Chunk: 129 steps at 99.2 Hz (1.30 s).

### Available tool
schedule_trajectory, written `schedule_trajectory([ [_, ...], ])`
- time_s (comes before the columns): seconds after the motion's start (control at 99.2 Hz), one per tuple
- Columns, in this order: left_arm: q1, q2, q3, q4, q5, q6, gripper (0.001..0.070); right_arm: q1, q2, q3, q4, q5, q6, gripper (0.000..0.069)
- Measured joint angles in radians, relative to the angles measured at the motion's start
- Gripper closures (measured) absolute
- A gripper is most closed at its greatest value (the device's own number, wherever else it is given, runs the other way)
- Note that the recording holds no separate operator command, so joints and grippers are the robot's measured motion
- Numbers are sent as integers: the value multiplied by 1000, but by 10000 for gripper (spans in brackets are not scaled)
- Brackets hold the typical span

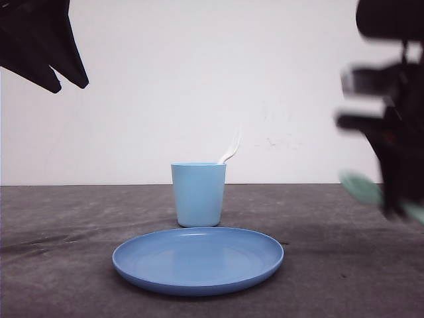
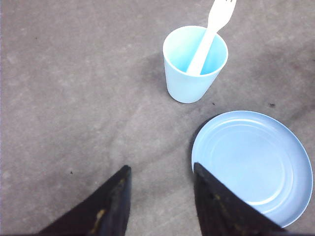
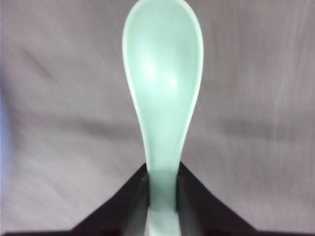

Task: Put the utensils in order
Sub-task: 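Carry the green spoon with the right gripper into the blue cup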

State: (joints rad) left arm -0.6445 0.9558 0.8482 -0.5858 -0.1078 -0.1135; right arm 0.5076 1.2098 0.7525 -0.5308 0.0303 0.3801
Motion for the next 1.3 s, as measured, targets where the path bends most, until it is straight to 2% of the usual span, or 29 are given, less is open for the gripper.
schedule_trajectory([
  [0.272, 0, 0, 0, -1, 0, -34, 481, 85, -46, 126, 392, 0, -50, 617],
  [0.403, 0, 0, 0, -1, 0, -50, 481, 131, 0, 127, 635, 0, -93, 618],
  [0.514, 0, 0, 0, -1, 0, -59, 481, 146, 62, 127, 756, -1, -115, 618],
  [1.049, 0, 0, 0, -1, 0, -101, 481, 180, 407, 127, 1044, -12, -146, 618],
  [1.301, -5, 0, 0, -2, 0, -122, 481, 180, 476, 127, 1052, -25, -146, 615],
])
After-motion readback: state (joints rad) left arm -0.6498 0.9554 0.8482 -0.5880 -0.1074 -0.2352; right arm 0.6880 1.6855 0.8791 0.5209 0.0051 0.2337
